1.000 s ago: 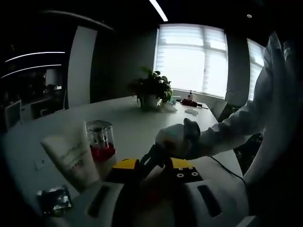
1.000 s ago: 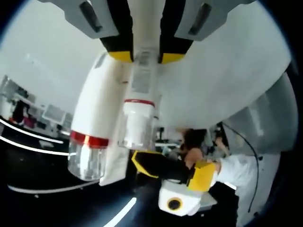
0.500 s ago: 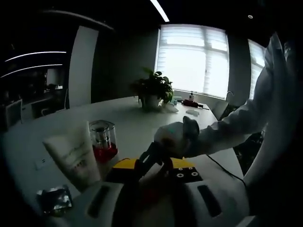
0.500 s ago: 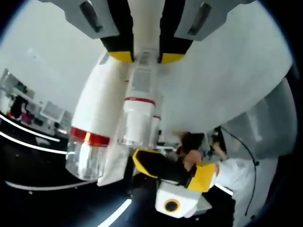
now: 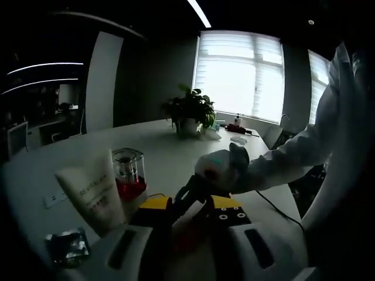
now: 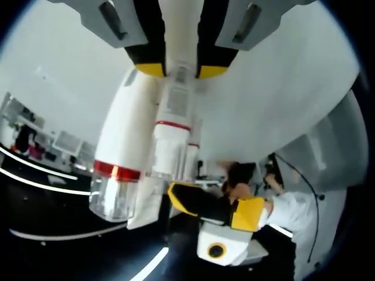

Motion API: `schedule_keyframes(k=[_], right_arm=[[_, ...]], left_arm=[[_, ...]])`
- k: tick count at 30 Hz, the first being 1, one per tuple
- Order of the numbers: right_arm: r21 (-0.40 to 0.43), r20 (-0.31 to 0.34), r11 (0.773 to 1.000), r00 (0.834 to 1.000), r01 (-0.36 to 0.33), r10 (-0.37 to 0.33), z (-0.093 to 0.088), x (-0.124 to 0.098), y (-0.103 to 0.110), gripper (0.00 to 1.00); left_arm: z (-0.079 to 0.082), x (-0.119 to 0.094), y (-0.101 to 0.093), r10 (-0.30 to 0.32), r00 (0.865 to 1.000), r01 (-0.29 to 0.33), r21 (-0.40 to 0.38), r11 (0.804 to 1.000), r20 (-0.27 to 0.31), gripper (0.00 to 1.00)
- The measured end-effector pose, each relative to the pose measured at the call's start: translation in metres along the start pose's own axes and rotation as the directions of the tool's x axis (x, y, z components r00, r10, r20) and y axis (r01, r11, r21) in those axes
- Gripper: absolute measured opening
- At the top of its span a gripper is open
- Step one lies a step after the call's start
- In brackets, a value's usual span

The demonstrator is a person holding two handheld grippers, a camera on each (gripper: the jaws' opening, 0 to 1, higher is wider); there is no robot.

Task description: Arrange the skincare products in the storage area until every visible bottle or jar stands upright without overlapping.

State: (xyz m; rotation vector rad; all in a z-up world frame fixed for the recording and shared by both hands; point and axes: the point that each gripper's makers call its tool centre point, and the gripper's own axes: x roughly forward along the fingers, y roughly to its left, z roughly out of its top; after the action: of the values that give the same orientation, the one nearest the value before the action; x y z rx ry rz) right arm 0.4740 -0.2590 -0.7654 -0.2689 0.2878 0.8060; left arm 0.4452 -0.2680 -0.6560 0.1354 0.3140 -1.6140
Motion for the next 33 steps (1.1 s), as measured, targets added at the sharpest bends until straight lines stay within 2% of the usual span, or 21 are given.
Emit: schedule_keyframes(k=[9, 23, 27, 30, 33], right_arm=[[0.006, -0.017, 1.000, 1.000, 0.011, -0.011, -0.004, 0.000, -0.002, 0.13], [0.040, -0.028, 0.998, 0.998, 0.051, -0.050, -0.010, -0.007, -0.008, 0.04], [0.052, -0.029, 0.997, 0.998, 0.050, -0.048, -0.011, -0.011, -0.002, 0.04], [0.061, -0.028, 0.997, 0.998, 0.054, -0.052, -0.014, -0.014, 0.001, 0.05], [0.075, -0.042, 0.996, 0.998, 0.057, -0.054, -0.019, -0.015, 0.005, 0.05]], left_arm=[[-0.001, -0.009, -0.005, -0.016, 1.000, 0.016, 0.013, 1.000, -0.005, 0.23], [0.001, -0.019, -0.004, -0.002, 1.000, 0.002, -0.001, 1.000, 0.017, 0.23], [0.003, -0.029, -0.007, -0.001, 1.000, 0.000, 0.010, 1.000, 0.023, 0.23], [-0.002, -0.039, -0.008, -0.003, 1.000, 0.002, 0.015, 1.000, 0.018, 0.23], [-0.015, -0.048, -0.002, 0.021, 1.000, -0.021, 0.006, 1.000, -0.011, 0.23]])
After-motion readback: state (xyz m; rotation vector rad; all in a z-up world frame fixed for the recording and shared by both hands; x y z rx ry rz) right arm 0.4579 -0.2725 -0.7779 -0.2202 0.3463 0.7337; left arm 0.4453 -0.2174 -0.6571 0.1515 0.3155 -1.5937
